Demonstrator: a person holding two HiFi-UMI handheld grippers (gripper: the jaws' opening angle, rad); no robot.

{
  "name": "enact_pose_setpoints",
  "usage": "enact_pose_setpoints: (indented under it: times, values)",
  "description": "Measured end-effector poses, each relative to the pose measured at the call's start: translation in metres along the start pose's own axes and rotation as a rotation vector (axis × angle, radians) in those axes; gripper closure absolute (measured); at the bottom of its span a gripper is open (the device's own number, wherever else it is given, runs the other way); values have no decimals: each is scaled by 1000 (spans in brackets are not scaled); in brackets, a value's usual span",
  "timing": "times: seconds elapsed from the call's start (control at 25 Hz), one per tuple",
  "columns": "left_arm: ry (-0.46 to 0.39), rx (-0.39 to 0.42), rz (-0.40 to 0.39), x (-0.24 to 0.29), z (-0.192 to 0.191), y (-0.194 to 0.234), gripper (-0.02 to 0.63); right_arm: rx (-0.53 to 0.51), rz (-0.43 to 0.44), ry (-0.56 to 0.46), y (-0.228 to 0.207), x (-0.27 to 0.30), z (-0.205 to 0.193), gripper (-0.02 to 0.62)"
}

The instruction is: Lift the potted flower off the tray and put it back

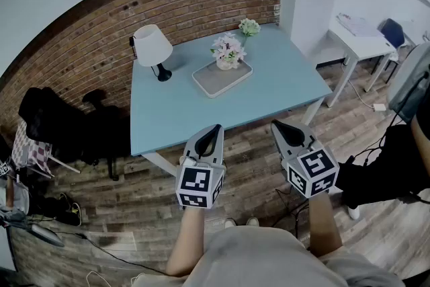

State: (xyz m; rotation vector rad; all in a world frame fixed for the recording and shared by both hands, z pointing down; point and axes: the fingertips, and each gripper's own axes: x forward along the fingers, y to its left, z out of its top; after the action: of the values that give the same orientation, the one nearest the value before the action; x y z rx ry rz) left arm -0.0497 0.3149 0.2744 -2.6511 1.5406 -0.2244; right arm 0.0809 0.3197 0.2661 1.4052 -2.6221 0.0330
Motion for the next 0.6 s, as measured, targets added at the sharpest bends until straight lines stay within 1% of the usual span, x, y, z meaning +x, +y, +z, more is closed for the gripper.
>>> enact_pose_setpoints:
  times: [0.28, 0.44, 0.6]
  values:
    - [13, -22, -6, 16, -9, 0, 595, 25, -18, -14, -19, 5, -4, 575]
    - [10, -11, -1, 33, -9, -4, 595, 29, -26, -16, -40, 2, -9, 575]
    - [9, 2, 9, 49, -8, -7, 595, 27, -42, 10, -62, 8, -21, 574]
